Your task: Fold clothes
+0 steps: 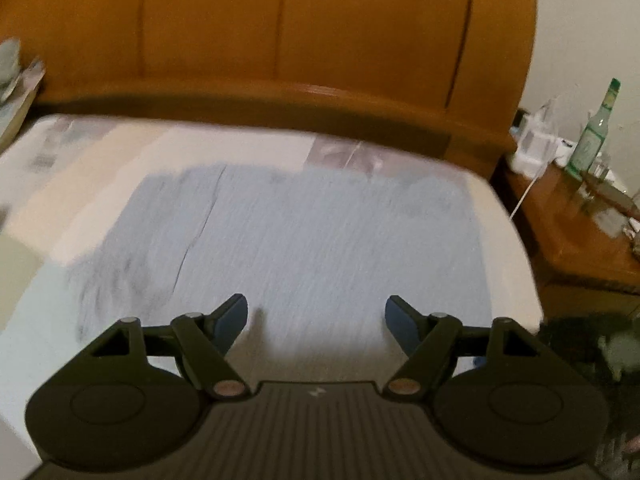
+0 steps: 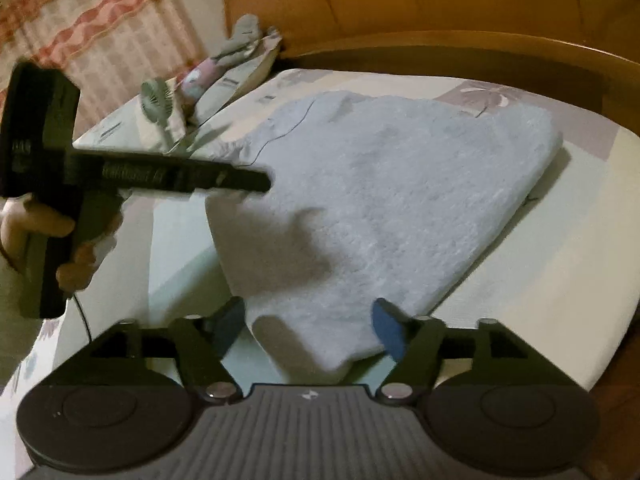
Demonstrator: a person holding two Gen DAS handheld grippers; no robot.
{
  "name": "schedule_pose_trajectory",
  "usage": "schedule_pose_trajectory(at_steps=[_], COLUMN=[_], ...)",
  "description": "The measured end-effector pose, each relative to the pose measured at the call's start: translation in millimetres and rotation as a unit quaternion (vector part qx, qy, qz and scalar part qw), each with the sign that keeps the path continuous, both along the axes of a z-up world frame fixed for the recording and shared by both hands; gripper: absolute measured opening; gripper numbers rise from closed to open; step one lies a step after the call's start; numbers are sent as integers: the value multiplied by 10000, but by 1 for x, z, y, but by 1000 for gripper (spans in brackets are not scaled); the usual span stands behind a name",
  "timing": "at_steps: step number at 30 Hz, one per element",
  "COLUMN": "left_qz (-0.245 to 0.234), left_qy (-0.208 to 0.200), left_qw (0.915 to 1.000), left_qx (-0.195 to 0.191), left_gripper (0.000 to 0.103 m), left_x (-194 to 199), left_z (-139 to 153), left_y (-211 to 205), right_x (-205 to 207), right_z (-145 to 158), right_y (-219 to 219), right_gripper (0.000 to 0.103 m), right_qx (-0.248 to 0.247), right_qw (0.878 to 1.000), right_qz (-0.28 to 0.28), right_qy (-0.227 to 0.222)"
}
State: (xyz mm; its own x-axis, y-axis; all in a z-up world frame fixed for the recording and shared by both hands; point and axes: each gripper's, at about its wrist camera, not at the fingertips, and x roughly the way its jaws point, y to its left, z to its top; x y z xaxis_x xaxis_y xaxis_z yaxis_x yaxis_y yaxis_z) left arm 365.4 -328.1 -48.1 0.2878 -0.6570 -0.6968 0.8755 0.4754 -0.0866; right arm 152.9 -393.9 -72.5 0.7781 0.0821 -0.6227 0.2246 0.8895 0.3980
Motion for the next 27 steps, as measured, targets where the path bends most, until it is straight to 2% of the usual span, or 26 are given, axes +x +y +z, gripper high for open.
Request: schedule_pose_trajectory(at_steps=[1,2,3,4,9,12,16,18,21,23,27], left_qz=[-25,-12,0,13,75,112,72,205,570,711,675], left_qy=[-8,25,58,92,258,358,-34,19,194,335,278], left_qw=[10000,10000,10000,9999,9994,9989,9999,9997,9975,9965,9964], left_qx=[8,33,57,81,203,276,137,165,382,293,423], left_gripper=[77,78,79,79,79,79,80,80,81,82,82], left_x=[2,4,6,8,18,24,34,49,75,83,76], left_z=[1,-2,-5,-7,-20,-28,-12,-16,-37,-46,-37], left_y=[-7,-12,-16,-21,-44,-57,-71,-83,-97,-96,-92], right_x=[0,1,1,3,13,7,1,-1,-4,-9,-14], right_z=[4,7,11,9,-10,-10,-10,-8,-5,-5,-5], right_y=[3,7,10,13,22,19,9,7,4,1,-5], right_gripper=[83,89,98,102,103,103,103,103,103,103,103], right_qx=[-139,-320,-501,-583,-807,-788,-561,-494,-404,-341,-221], right_qw=[9999,9994,9986,9982,9957,9965,9983,9988,9991,9993,9994], right_qz=[-63,-118,-172,-163,-9,27,45,13,-46,-93,-166], right_qy=[-23,-59,-94,-32,455,277,155,68,-78,-136,-204])
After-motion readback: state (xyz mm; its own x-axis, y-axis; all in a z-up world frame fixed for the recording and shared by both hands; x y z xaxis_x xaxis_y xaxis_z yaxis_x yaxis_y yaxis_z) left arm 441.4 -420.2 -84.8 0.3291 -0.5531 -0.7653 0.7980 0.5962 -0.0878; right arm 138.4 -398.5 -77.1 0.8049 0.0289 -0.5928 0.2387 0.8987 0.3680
